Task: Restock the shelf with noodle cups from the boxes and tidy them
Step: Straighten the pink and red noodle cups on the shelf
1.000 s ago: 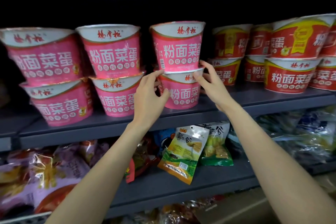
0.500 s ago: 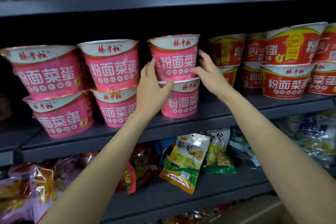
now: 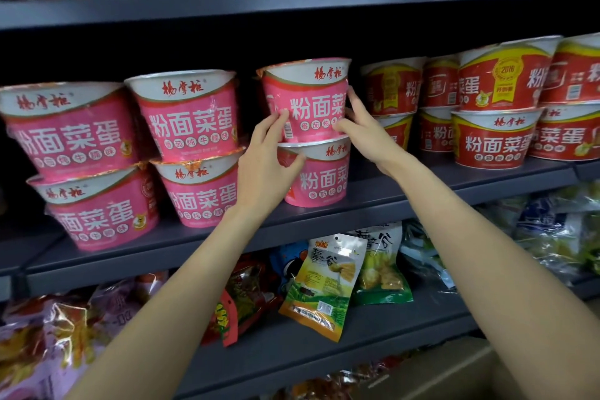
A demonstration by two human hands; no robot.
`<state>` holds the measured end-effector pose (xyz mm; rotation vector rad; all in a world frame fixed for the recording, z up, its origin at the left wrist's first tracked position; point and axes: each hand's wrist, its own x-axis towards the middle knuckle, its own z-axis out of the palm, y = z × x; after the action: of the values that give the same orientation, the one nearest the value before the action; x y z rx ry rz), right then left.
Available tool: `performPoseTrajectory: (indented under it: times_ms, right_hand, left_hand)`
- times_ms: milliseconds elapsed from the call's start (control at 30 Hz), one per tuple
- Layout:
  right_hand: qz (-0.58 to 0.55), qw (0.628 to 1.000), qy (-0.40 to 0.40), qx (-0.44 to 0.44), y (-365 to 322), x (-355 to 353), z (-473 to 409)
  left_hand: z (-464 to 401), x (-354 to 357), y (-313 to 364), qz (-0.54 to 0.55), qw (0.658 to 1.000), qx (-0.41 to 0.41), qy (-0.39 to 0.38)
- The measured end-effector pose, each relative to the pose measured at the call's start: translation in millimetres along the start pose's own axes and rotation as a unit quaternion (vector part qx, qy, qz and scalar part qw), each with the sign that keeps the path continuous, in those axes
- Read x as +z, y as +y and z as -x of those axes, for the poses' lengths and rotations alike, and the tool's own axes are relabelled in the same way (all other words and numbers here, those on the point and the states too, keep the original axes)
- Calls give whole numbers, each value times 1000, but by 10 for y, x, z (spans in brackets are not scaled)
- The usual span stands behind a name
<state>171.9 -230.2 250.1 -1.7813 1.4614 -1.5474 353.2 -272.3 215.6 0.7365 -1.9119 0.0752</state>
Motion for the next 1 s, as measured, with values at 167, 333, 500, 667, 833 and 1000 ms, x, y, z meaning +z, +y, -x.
performPoseTrajectory:
  times_ms: [167, 333, 500, 667, 833, 1000]
  right_hand:
    - [32, 998, 42, -28, 77, 105, 225]
    - [143, 984, 57, -92, 118, 305, 281]
    - [142, 982, 93, -80, 115, 279, 268]
    - [194, 972, 91, -95, 101, 353, 211]
    - [183, 976, 77, -94, 96, 315, 184]
    - [187, 977, 57, -87, 83, 295, 148]
  left_hand:
    - [15, -48, -93, 7, 1000, -2, 23]
    - [97, -24, -85, -3, 999, 0, 39]
    - [16, -21, -70, 46, 996, -71, 33]
    - [-24, 32, -106, -4, 997, -75, -12]
    - [-38, 12, -123, 1, 998, -65, -7]
    - [10, 30, -65, -75, 997, -33, 16]
